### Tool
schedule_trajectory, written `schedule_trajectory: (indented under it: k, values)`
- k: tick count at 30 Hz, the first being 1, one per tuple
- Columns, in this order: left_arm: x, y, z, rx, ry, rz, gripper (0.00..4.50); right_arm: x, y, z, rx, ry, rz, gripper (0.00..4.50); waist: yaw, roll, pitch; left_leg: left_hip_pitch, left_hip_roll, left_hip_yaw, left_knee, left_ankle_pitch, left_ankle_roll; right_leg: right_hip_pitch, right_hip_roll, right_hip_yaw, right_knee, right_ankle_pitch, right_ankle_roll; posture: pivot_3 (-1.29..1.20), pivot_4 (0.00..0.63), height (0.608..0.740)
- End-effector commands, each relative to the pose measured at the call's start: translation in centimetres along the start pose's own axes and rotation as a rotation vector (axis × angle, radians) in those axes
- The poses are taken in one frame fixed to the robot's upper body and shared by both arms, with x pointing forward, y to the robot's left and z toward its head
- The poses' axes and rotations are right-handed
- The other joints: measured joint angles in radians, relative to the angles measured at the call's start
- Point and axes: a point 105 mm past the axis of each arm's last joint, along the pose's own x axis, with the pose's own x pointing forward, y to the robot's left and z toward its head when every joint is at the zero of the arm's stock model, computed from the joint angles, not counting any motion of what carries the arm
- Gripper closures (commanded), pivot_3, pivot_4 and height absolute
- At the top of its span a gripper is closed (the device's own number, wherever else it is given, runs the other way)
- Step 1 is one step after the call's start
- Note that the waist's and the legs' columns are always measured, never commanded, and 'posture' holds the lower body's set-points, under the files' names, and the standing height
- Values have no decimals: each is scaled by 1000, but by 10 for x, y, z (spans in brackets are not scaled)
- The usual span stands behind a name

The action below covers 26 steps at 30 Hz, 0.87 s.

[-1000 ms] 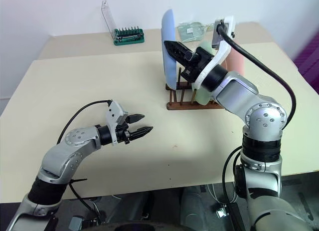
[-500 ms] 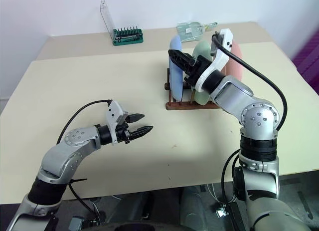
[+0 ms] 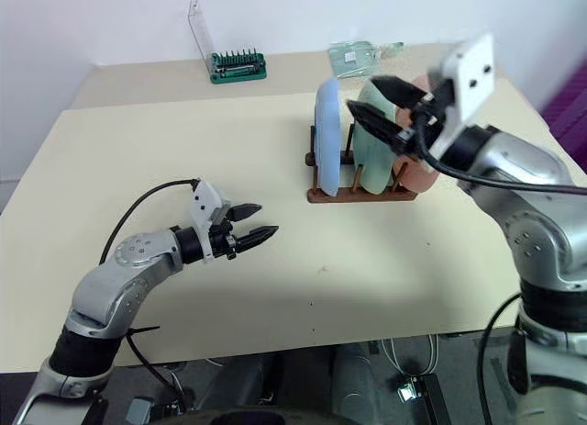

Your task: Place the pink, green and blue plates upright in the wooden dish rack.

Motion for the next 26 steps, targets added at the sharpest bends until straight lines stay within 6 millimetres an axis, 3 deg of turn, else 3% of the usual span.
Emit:
schedule_trajectory:
  k: [1, 2, 5, 8, 10, 12, 18, 26]
  values:
    - [0, 0, 7, 27, -22, -5, 1416, -20, 6, 17, -53, -37, 49, 2153, 0, 0, 0, 0, 0, 0, 0, 0, 0, 0, 0, 0, 0, 0, 0, 0, 150, 740]
    - [1, 0, 6, 29, -20, 3, 1416, -28, 5, 15, -32, -29, 57, 2153, -1, 0, 0, 0, 0, 0, 0, 0, 0, 0, 0, 0, 0, 0, 0, 0, 150, 740]
    - [-12, 20, -4, 57, 18, 74, 1416, -74, 26, -27, -19, 204, 151, 2153, 17, -1, 0, 0, 1, -2, -1, 0, 0, 1, 1, -2, -1, 0, 0, 0, 150, 740]
    - [-22, 37, -23, 112, 88, 148, 1416, -101, 13, -74, -65, 441, 56, 2153, 21, 0, -1, 1, 1, 2, -2, -1, 1, 0, 1, 1, -1, 0, 0, 0, 150, 740]
    - [-25, 42, -30, 124, 103, 174, 1416, -112, 4, -94, -89, 511, 17, 2153, 20, 0, 0, 2, 1, 7, 0, -1, 2, 1, 0, 3, -1, 0, 0, 0, 150, 740]
    - [-25, 45, -32, 142, 103, 199, 1416, -116, -8, -104, -95, 515, -32, 2153, 23, -1, 0, 3, 1, 7, 2, -4, 7, 3, 0, 3, -1, 0, 0, 0, 150, 740]
    - [-30, 53, -38, 139, 83, 245, 1416, -114, -17, -126, -76, 478, -83, 2153, 24, -1, 0, 4, 3, 5, 1, -3, 5, 3, 1, 2, 0, 1, 0, 0, 150, 740]
    - [-30, 48, -38, 125, 69, 265, 1416, -107, -23, -132, -73, 460, -74, 2153, 24, -1, 0, 3, 2, 5, 1, 0, -1, 2, 1, 2, 0, 1, 0, 0, 150, 740]
